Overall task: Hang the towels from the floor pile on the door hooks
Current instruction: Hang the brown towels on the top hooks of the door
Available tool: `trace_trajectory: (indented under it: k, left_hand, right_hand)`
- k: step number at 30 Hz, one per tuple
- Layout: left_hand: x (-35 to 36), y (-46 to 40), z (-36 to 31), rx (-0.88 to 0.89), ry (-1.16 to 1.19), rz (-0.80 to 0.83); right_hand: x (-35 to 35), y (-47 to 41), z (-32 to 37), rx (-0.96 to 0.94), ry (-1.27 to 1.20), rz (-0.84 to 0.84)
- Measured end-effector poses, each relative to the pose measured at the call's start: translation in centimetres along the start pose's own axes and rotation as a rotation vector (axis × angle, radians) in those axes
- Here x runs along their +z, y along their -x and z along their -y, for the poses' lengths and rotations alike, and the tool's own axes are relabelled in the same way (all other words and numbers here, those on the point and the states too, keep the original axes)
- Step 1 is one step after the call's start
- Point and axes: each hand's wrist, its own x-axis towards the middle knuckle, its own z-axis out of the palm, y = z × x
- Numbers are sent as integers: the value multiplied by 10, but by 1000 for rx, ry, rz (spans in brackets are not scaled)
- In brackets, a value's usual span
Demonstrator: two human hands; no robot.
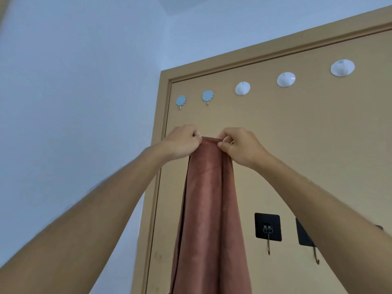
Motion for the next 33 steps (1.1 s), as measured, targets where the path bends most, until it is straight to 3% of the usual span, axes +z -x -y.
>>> trace_trajectory:
  k: [16,23,33]
  left_hand:
    - [2,-164,152,179,-24,-371]
    - [1,-241,191,332,54,-613]
    - [-2,-318,214,373,20,-706]
  right_hand:
    - [121,-181,-36,-207,82,-302]
    - [148,-259,-47,-321,301,-502]
    - [158,-326,-51,-347,538,-546]
